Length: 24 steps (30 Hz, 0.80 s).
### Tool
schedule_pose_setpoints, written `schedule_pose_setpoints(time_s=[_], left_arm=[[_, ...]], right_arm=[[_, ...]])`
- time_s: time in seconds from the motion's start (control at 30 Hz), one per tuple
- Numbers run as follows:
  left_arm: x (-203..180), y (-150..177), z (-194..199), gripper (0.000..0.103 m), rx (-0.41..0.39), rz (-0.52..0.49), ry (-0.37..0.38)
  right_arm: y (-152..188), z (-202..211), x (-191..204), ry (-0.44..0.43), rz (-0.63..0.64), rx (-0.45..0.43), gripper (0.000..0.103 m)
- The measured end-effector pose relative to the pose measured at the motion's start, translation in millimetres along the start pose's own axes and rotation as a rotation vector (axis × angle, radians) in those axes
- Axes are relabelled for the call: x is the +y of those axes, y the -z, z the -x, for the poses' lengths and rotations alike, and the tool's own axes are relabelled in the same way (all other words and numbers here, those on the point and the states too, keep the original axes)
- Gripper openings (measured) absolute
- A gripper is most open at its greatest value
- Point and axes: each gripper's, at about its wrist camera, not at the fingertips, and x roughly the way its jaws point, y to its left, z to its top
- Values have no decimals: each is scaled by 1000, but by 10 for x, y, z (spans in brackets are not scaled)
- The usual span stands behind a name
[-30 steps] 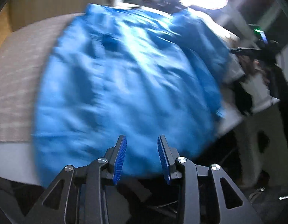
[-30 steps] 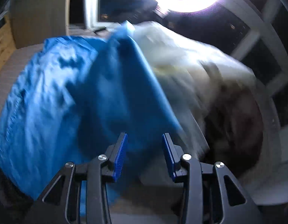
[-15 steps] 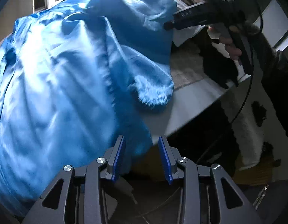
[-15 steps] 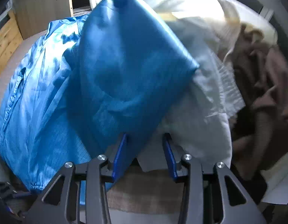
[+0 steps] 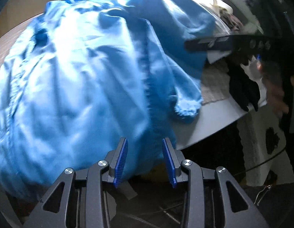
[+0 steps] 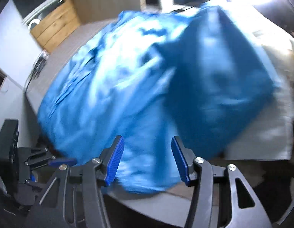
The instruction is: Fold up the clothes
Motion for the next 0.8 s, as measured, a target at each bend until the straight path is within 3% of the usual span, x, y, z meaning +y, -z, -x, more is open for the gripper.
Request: schedule_pose_setpoints(time_s=[0.17, 0.2, 0.23, 0.27, 0.33, 0.43, 0.57, 0.8], left_arm=[[55, 64, 123, 36, -31, 19, -7], [51, 75, 129, 36, -34, 20, -3], [46, 84, 130, 36, -36, 20, 1], [40, 94, 125, 36, -37, 18, 6], [17, 104, 95, 36, -36, 11, 17], [-82, 106, 3, 36, -22, -16, 39], [-286, 88, -154, 36, -3, -81, 47], [-545, -19, -443, 36, 7, -151, -53]], right_arm=[[-5, -347, 249, 46, 23, 98, 51], [15, -417, 241, 58, 26, 121, 47], [34, -449, 210, 53, 26, 138, 19], [54, -457, 164, 37, 23, 150, 5], [84, -419, 69, 22, 22, 157, 2], [93, -154, -106, 65, 32, 102, 1], [-6, 636, -718, 256, -23, -37, 0], [-262, 2271, -1960, 769, -144, -260, 0]])
